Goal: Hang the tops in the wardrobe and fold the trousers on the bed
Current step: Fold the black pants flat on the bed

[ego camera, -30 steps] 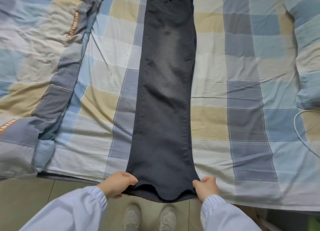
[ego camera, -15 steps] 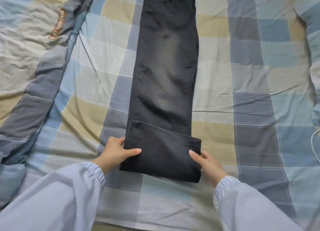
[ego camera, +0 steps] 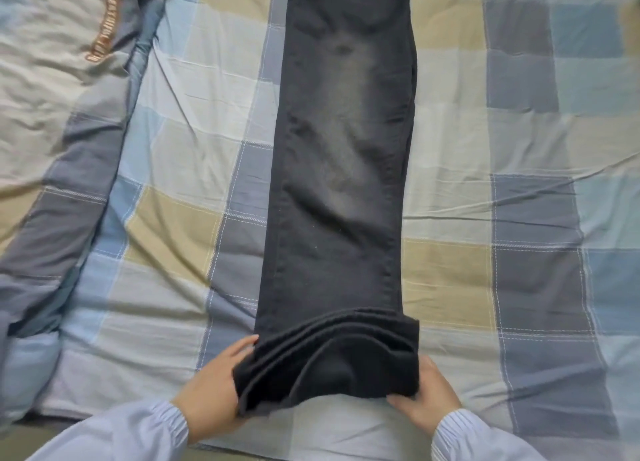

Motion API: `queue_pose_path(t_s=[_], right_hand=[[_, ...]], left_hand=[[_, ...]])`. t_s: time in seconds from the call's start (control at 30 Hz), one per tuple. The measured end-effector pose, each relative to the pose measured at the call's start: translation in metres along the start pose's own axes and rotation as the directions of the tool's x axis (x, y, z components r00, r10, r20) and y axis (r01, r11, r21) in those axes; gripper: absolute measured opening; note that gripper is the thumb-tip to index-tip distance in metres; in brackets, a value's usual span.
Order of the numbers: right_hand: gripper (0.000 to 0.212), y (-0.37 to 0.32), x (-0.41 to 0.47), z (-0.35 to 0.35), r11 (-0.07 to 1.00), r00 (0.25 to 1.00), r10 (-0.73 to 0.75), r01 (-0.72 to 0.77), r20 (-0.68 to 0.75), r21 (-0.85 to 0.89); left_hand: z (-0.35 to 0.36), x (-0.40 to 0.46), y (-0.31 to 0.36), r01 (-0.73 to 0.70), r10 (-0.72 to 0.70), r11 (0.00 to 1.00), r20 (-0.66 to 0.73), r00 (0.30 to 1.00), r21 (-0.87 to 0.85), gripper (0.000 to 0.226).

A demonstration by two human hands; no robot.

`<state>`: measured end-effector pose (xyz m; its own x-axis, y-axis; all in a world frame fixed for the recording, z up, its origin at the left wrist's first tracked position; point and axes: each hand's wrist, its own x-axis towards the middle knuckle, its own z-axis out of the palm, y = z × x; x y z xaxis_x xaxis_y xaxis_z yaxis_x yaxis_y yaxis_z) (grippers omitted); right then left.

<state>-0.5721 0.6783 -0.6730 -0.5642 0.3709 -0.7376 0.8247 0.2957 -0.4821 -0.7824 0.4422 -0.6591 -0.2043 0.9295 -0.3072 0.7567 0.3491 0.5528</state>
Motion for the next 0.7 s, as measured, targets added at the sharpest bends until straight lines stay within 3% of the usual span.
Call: queue_pose_path(t_s=[0.1,0.2,0.33,0.4,0.5,0.57,0.6,0.67,0.7], right_hand=[[0.028,-0.003,-0.01,0.004,0.953,0.997,-0.066,0.055,-0.026,-0.297],[0.035,-0.006,-0.019,0.003,0.948,0.995,-0.079,0.056,-0.061,-0.313],[0.036,-0.018,-0.028,-0.003,0.999,0.978,0.014,-0.02,-0.209,-0.028],[0.023,-0.031,-0.021,-0.014,0.993,0.951,0.047,-0.01,-0.305,0.122],[0.011,-0.06,0.006,-0.038,0.945,0.932,0.086,0.036,-0.353,0.326],[0.011,-0.066,0.034,-0.041,0.924,0.943,0.085,0.046,-0.321,0.38],[0.017,-0.063,0.049,-0.039,0.913,0.947,0.105,0.028,-0.303,0.406],[0.043,-0.054,0.066,-0.03,0.898,0.941,0.176,-0.033,-0.29,0.438],[0.051,-0.048,0.07,-0.025,0.896,0.933,0.21,-0.063,-0.294,0.44]], left_hand=[[0.008,-0.008,0.008,0.102,-0.098,0.995,0.181,0.979,-0.012,0.042],[0.008,-0.003,0.018,0.315,-0.302,0.93,0.093,0.949,-0.188,0.04],[0.0,0.0,0.021,0.485,-0.495,0.783,0.083,0.865,-0.39,0.037],[-0.004,0.005,0.012,0.46,-0.528,0.749,-0.009,0.849,-0.477,0.031],[-0.012,0.028,0.001,0.415,-0.629,0.651,-0.146,0.763,-0.635,0.049],[-0.011,0.052,-0.004,0.388,-0.713,0.528,-0.146,0.686,-0.756,0.032],[-0.01,0.064,-0.006,0.382,-0.764,0.419,-0.093,0.638,-0.824,0.03],[-0.004,0.079,-0.009,0.361,-0.828,0.213,0.029,0.56,-0.908,0.033],[0.002,0.079,-0.01,0.366,-0.839,0.186,0.047,0.543,-0.912,0.033]])
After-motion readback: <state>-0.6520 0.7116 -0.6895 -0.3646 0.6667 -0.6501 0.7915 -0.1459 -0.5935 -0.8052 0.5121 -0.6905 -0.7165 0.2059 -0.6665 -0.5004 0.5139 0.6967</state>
